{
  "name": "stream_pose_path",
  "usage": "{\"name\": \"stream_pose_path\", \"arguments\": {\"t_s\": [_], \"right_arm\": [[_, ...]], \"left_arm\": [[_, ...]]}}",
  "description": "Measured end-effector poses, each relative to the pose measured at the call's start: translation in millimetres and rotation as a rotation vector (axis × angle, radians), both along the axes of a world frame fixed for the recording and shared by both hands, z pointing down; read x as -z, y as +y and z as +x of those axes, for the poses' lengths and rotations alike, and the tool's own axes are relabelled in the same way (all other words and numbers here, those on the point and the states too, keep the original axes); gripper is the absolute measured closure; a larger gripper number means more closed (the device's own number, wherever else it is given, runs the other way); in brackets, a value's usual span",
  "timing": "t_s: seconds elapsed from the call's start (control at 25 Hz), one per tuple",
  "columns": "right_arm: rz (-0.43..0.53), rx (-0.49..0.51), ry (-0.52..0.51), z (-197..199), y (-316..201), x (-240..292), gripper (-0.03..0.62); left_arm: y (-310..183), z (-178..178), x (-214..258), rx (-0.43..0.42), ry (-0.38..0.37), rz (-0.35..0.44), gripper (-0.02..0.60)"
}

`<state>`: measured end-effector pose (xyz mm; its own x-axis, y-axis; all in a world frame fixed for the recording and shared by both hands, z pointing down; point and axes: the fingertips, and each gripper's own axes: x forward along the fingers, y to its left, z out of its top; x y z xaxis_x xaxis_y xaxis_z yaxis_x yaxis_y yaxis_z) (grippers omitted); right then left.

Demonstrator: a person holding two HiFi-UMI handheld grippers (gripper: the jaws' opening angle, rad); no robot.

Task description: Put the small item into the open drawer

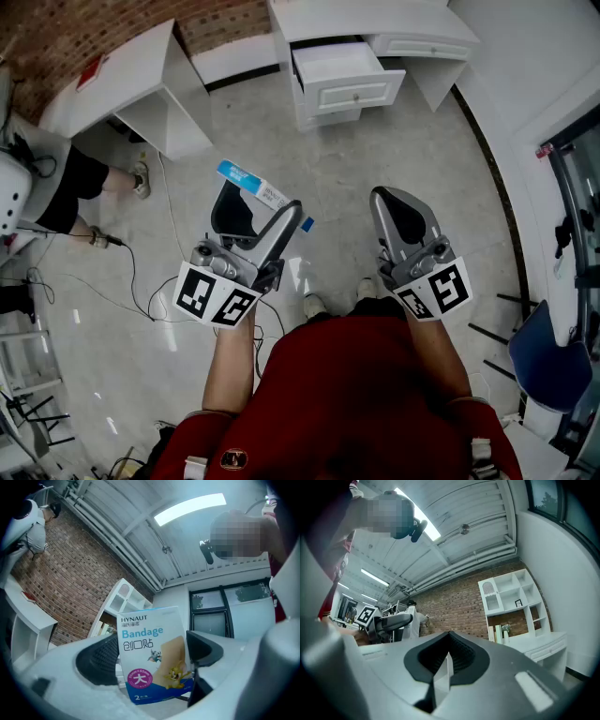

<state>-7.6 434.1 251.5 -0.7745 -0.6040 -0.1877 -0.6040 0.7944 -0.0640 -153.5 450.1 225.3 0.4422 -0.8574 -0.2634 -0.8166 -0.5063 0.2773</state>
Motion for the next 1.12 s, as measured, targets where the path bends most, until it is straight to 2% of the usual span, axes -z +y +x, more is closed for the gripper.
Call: {"name": "stream_pose_path", "arguments": {"t_s": [0.24,0.52,0.76,1.12], "right_arm": [[0.005,0.004,-0.010,-4.4,3.2,-7.5,0.583],[0.001,-0.018,-0.014,-0.2,-54.6,-10.7,0.583],[0.026,-0.012,-0.031,7.4,-144.3,-17.1,0.583],[0.040,0.019,-0.021,27.9,-317.0,-15.7,0.583]], "left_arm": [[-6.4,-6.9,-7.6,-0.017,0.002,0.004,0.138],[-56.1,-9.7,-11.9,-0.027,-0.012,-0.017,0.138],[-135.3,-6.9,-18.1,-0.008,-0.064,-0.037,0.138],[-305.6,5.6,-26.4,0.022,-0.147,-0.095,0.138]]}}
